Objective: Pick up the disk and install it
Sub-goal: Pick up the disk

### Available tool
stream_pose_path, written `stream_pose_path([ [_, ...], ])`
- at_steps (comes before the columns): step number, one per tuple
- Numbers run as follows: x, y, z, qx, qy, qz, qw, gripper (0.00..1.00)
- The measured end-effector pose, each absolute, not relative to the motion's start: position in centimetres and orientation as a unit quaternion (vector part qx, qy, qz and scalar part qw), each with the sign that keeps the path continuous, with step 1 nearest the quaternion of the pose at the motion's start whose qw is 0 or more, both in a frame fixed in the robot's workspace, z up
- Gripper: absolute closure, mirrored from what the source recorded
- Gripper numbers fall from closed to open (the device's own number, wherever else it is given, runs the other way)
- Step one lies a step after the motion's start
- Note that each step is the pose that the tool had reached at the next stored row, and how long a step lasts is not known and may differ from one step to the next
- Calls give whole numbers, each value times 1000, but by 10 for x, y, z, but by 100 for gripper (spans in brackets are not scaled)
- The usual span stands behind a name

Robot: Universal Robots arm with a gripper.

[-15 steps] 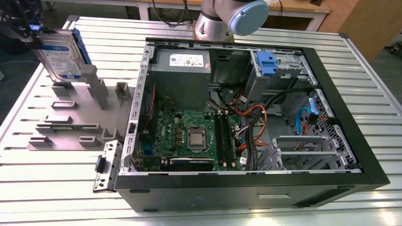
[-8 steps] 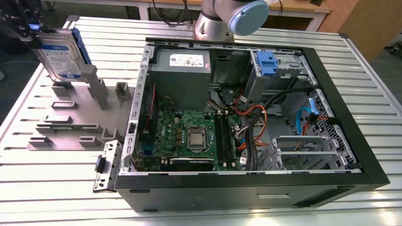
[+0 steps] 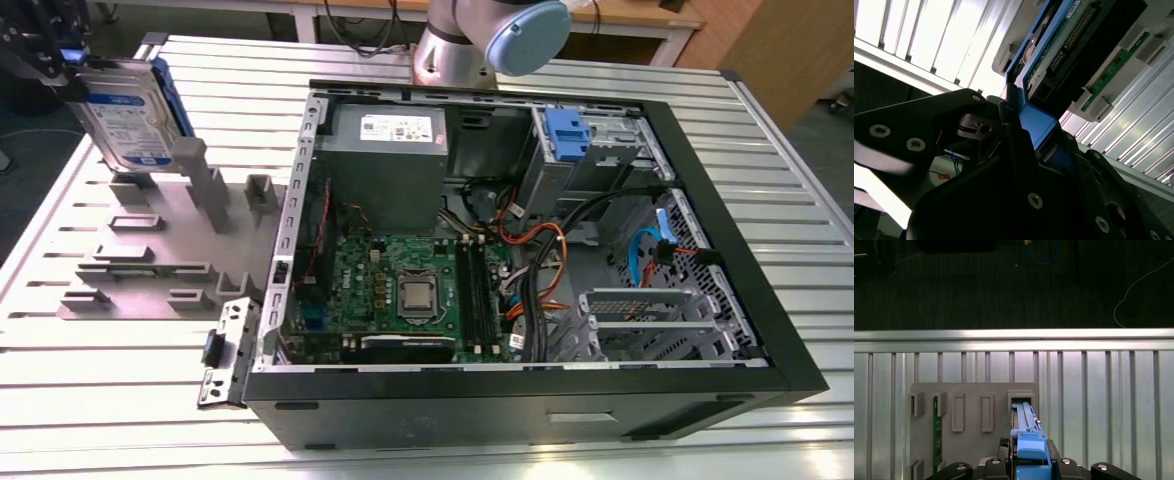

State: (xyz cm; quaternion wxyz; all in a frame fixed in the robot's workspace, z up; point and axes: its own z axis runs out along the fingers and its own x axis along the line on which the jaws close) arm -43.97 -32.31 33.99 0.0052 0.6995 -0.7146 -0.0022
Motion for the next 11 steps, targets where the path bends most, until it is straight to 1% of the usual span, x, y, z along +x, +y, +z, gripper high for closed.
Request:
stream_pose_path([
  [11, -440, -323, 344, 699, -715, -2, 5, 64],
])
